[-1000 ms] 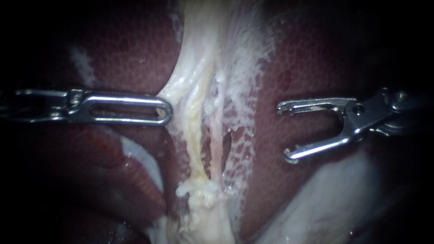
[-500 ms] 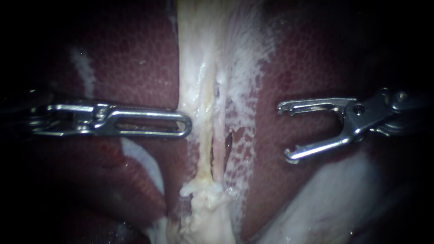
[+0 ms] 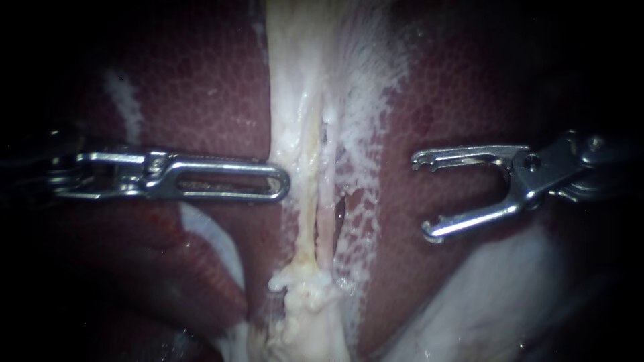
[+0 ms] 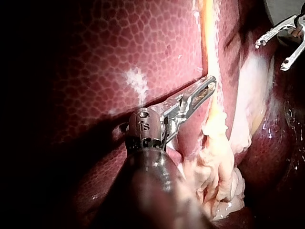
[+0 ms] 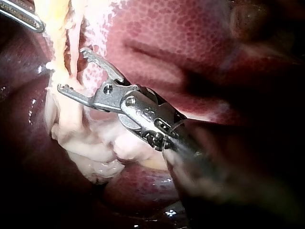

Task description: Going back first clip left tube

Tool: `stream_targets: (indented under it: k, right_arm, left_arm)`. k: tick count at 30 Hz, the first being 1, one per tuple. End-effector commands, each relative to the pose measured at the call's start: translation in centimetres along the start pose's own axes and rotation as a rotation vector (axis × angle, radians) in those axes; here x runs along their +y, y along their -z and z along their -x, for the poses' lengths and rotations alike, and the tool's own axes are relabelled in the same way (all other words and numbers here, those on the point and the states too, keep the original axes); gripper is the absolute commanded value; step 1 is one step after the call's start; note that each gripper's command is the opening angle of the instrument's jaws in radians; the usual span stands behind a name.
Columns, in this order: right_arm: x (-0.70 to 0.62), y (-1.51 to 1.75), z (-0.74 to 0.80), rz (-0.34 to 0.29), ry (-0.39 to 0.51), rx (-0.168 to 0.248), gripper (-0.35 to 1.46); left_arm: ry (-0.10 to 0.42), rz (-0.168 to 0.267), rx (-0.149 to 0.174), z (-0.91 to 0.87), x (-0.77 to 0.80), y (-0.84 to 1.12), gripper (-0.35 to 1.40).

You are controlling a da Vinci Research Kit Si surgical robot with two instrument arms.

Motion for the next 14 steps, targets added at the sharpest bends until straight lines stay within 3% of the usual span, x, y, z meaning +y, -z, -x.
stream_targets:
  k: [1, 14]
  right_arm:
    - [0.0, 0.0, 0.0, 0.0, 0.0, 0.0, 0.6]
    - [0.0, 0.0, 0.0, 0.0, 0.0, 0.0, 0.6]
  left_arm:
    - [0.0, 0.0, 0.0, 0.0, 0.0, 0.0, -0.35]
    - [0.0, 0.001, -0.001, -0.01, 0.0, -0.01, -0.35]
